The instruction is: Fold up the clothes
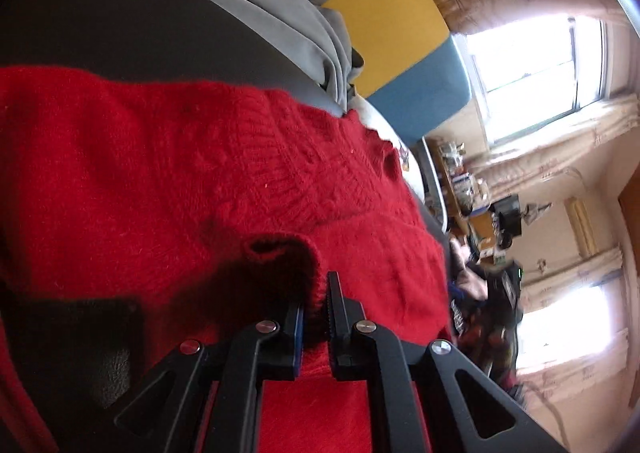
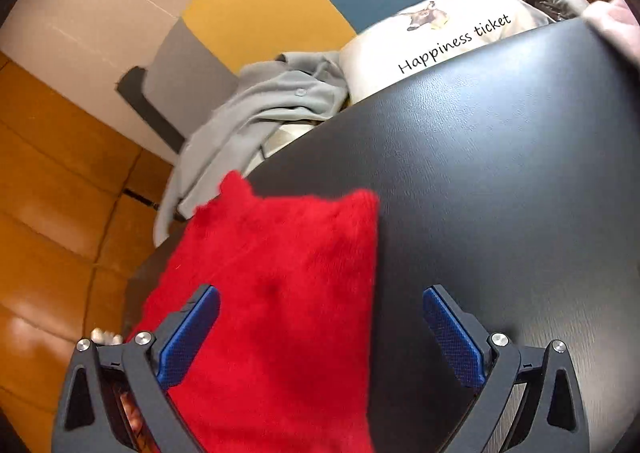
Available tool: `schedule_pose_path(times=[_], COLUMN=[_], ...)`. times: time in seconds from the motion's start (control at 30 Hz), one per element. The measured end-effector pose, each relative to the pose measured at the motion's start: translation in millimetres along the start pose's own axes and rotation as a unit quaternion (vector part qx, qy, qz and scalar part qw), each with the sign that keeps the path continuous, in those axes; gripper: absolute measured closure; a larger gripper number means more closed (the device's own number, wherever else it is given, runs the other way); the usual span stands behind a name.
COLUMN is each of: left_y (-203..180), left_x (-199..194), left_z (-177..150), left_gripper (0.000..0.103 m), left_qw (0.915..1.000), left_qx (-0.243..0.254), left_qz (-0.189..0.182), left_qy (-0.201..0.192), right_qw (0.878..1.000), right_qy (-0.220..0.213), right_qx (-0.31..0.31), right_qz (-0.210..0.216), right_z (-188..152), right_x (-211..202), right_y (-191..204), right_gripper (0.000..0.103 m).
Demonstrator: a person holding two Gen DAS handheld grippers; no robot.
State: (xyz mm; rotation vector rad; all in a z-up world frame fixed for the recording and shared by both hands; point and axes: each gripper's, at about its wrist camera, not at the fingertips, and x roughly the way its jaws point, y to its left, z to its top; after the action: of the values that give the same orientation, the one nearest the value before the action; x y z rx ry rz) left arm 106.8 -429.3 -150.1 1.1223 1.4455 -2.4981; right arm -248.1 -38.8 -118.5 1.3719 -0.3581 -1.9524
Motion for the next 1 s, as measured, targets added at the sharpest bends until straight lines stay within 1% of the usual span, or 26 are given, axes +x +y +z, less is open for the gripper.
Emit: schedule_pose_path(times=[0.07, 0.1, 0.13, 0.17, 0.2, 0.23, 0.3, 0.37, 0.43, 0.5, 0.57, 0.6, 0.67, 0.7, 0.73, 0.77, 0.8, 0.83, 0.87, 0.9, 1.0], left_y=[2, 3, 4, 6, 8, 8, 1, -9, -22, -34, -41, -40, -37, -36, -33, -25, -18, -13, -8, -5, 4], left_x=[1, 1, 0, 0, 0, 0, -5, -14, -24, -28, -28, -24, -14, -10, -5, 3, 10, 13, 16, 15, 13], left_z=[-3, -4, -4, -6, -7, -9, -11, -10, -7, 1, 7, 9, 15, 17, 19, 20, 21, 21, 20, 19, 17], left_gripper=[0.095, 0.095, 0.095, 0.095, 0.095, 0.095, 0.095, 0.095, 0.095, 0.095, 0.095, 0.095, 0.095, 0.095, 0.095, 0.095, 0.095, 0.095, 0.095, 0.095, 0.095], left_qw=[0.9999, 0.9999, 0.9999, 0.9999, 0.9999, 0.9999, 0.9998, 0.9990, 0.9969, 0.9946, 0.9930, 0.9942, 0.9958, 0.9962, 0.9965, 0.9971, 0.9975, 0.9973, 0.9974, 0.9983, 0.9993], left_qx=[0.007, 0.007, 0.006, 0.005, 0.005, 0.006, 0.020, 0.036, 0.050, 0.061, 0.071, 0.068, 0.061, 0.058, 0.053, 0.044, 0.036, 0.032, 0.028, 0.021, -0.003], left_qz=[0.008, 0.007, 0.007, 0.007, 0.006, 0.007, 0.005, -0.014, -0.038, -0.049, -0.049, -0.034, -0.002, 0.013, 0.030, 0.046, 0.054, 0.061, 0.064, 0.051, 0.025], left_qy=[0.007, 0.008, 0.009, 0.010, 0.010, 0.008, -0.003, -0.023, -0.048, -0.068, -0.081, -0.077, -0.068, -0.064, -0.058, -0.042, -0.027, -0.023, -0.019, -0.020, -0.027], right_qw=[1.000, 1.000, 0.999, 1.000, 1.000, 1.000, 0.999, 0.998, 0.994, 0.988, 0.984, 0.982, 0.980, 0.983, 0.985, 0.987, 0.989, 0.989, 0.989, 0.987, 0.971], right_qy=[0.007, 0.008, 0.008, 0.006, 0.016, 0.020, 0.011, -0.011, -0.051, -0.077, -0.067, -0.060, -0.047, -0.042, -0.042, -0.046, -0.051, -0.052, -0.052, -0.052, -0.043], right_qx=[-0.008, -0.019, -0.024, -0.024, -0.015, -0.013, -0.024, -0.053, -0.088, -0.117, -0.127, -0.131, -0.121, -0.107, -0.092, -0.082, -0.074, -0.075, -0.080, -0.095, -0.169], right_qz=[-0.012, -0.021, -0.022, -0.018, -0.013, -0.015, -0.026, -0.028, -0.032, -0.061, -0.103, -0.124, -0.148, -0.145, -0.137, -0.129, -0.119, -0.114, -0.112, -0.121, -0.163], right_z=[8, 9, 8, 7, 5, 4, 3, 2, 6, 11, 12, 12, 9, 7, 6, 2, -2, -7, -13, -21, -58], right_x=[16, 23, 25, 23, 26, 26, 20, 5, -18, -30, -22, -17, -7, -2, -2, -7, -15, -22, -29, -37, -58], right_y=[2, 4, 5, 5, 4, 4, 8, 20, 36, 45, 39, 35, 21, 11, 3, -3, -8, -9, -9, -6, 7], right_gripper=[0.012, 0.012, 0.018, 0.044, 0.060, 0.083, 0.090, 0.091, 0.091, 0.091, 0.091, 0.091, 0.091, 0.090, 0.086, 0.080, 0.080, 0.080, 0.077, 0.076, 0.075])
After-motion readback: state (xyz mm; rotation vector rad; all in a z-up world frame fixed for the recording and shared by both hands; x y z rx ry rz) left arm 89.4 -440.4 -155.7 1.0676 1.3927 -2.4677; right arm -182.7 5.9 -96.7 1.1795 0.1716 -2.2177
